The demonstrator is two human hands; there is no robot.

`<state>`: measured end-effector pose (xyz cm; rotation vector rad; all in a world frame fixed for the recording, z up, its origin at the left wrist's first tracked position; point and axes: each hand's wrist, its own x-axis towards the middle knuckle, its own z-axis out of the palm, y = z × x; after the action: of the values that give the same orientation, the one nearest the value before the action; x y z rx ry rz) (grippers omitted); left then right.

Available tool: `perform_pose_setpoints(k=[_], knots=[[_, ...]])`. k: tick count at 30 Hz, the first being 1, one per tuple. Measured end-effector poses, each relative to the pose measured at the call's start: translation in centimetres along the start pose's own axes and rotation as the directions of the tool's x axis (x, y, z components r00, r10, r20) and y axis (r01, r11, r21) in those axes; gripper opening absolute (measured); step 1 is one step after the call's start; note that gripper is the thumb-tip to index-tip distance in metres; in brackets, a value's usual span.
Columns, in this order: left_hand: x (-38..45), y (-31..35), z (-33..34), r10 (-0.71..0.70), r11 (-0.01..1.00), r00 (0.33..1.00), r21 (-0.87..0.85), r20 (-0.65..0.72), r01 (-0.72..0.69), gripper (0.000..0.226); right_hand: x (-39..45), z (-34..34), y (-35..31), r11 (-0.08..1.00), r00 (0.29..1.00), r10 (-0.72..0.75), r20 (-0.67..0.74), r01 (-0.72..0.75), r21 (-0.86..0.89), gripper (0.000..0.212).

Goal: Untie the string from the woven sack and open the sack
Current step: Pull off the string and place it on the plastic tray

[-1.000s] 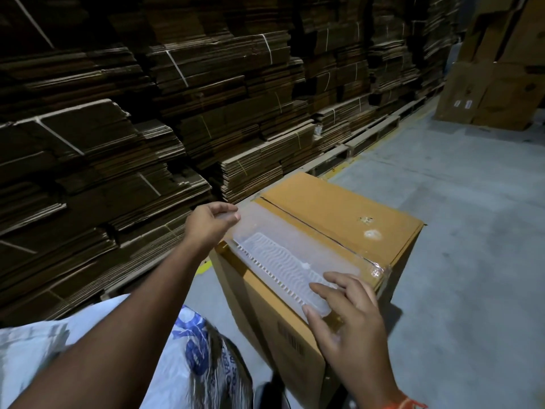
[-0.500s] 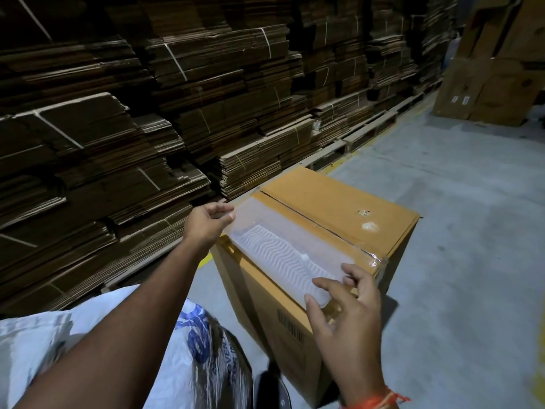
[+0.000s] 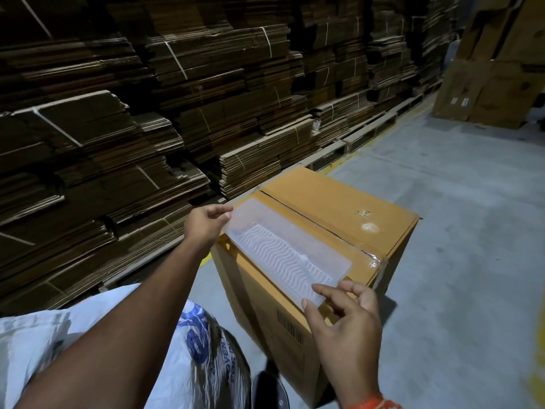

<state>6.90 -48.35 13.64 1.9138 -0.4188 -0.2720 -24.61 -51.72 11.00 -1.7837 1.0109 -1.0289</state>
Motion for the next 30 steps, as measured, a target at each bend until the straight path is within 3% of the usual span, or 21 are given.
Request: perform_pose_setpoints(k=[8,16,25,30], knots=[[0.1,-0.1,0.1,-0.089,0.986,0.996,-0.141,-0.01,0.087,0.019,-0.2,0.3,-0.3,0.996,0.999,0.015,0.029,-0.018,0.09,0.042],[0.3,-0.4,0.1,-0.057,0.994,0.998,-0.095,-0.018,0.055,0.018,-1.3,1.2,0.4,0.985,0.999,-0.028,-0.027,0.032,0.168,0.037],[0.8,0.1,0.6,0.003,1.0,1.0,-0.014,-0.014,-0.003,0.017,-0.8,1.9,0.3,0.835,0.981,0.19,0.032,-0.179,0.521,0.027],[0.9,-0.4,0.7,-0.01,0.999,1.0,-0.051,0.0,0.01,0.015,0.1,1.3,0.6,0.793,0.952,0.303,0.041,-0.276,0.543,0.014]])
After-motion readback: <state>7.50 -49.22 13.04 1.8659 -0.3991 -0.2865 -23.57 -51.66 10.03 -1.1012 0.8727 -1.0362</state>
